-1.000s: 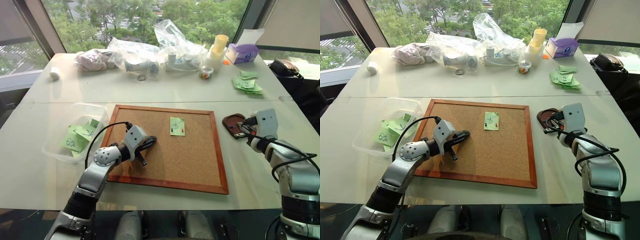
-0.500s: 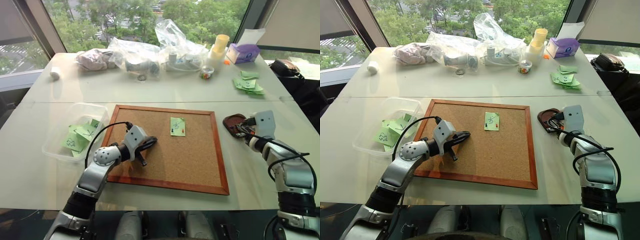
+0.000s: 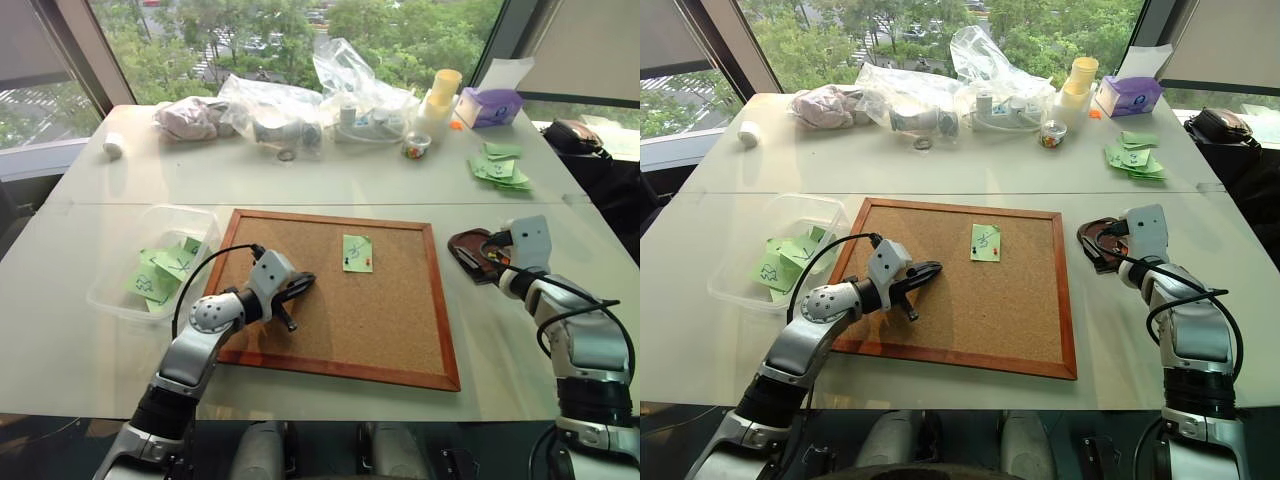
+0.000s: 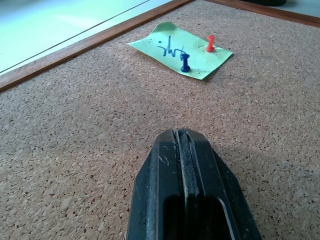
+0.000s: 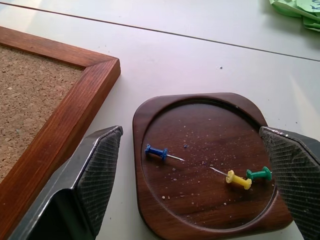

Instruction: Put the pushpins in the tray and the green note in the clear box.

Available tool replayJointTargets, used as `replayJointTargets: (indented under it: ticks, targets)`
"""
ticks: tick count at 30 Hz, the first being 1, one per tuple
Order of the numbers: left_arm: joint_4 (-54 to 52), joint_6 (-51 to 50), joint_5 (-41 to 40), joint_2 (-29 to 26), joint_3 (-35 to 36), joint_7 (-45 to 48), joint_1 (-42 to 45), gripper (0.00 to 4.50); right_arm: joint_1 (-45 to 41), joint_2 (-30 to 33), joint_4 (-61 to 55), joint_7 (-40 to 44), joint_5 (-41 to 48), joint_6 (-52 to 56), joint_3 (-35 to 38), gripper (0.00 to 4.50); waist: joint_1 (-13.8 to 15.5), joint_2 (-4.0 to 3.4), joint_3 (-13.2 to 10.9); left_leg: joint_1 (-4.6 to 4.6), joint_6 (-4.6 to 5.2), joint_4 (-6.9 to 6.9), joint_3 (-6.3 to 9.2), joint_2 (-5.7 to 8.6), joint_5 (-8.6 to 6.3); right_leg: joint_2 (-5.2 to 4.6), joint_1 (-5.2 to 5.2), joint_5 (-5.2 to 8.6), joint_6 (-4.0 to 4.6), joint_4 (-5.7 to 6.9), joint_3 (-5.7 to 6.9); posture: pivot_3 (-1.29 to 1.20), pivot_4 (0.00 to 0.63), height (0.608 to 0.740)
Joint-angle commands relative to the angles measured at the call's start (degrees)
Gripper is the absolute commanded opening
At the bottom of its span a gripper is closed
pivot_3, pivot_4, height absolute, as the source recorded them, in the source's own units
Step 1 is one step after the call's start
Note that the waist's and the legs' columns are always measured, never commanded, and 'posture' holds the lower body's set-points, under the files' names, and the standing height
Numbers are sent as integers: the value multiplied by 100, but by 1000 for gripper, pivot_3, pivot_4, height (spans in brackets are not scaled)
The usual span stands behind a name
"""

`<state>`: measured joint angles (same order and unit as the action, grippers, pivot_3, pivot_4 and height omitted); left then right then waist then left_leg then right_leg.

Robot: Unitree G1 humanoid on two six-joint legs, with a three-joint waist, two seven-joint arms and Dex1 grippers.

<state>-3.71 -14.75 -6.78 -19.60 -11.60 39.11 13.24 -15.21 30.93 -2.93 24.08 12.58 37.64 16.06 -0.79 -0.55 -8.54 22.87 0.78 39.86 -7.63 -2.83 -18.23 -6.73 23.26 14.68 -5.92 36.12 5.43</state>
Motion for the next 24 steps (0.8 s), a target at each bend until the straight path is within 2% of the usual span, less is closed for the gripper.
replayJointTargets:
  ticks: [1, 6, 8, 11, 13, 14, 24]
  targets:
    - [208, -197, 53, -5, -112, -16, -176, 0, 15, 8, -874, 457, 519, 134, -107, 4462, 0, 0, 0, 0, 1, 0, 0, -1, -1, 0, 0, 0, 0, 0, 0, 0, 150, 740]
    - [159, -216, 46, -41, -92, -21, -220, 0, 133, -398, -1495, 434, 782, 410, -625, 4462, 1, 0, 0, -1, 24, 0, 4, -5, -14, -1, -1, 0, 0, 0, 0, 0, 150, 740]
    - [94, -247, 33, -100, -74, 5, -257, 0, 223, -524, -1565, 415, 577, 251, -1105, 4462, 1, 0, 0, -1, 25, 0, 5, -4, -14, -2, -1, 0, 0, 0, 0, 0, 150, 740]
    - [23, -292, 23, -183, -65, 46, -292, 0, 175, -857, -1583, 205, 484, 203, -1512, 3582, -20, 1, 0, 2, 21, -1, 2, -3, -13, -3, 4, 0, 1, -1, 0, 0, 150, 740]
    - [1, -316, 14, -196, -56, 36, -292, 0, 154, -886, -1556, 211, 367, 83, -1729, 2624, -19, 1, 0, 4, 8, -2, 1, -3, -5, -2, 7, 0, 1, 0, 0, 0, 150, 740]
    - [-18, -326, 10, -202, -49, 31, -304, 0, 124, -912, -1491, 190, 296, 24, -1824, 2285, -19, 1, 0, 4, 2, -2, 1, -3, -2, -2, 6, 0, 1, 0, 0, 0, 150, 740]
    - [-53, -331, 15, -184, -15, -56, -347, 0, -74, -1013, -925, 291, -4, -510, -2205, 2285, -25, 1, -1, 4, 1, -2, -1, -3, -2, 0, 7, 0, 1, -1, 0, 0, 150, 740]
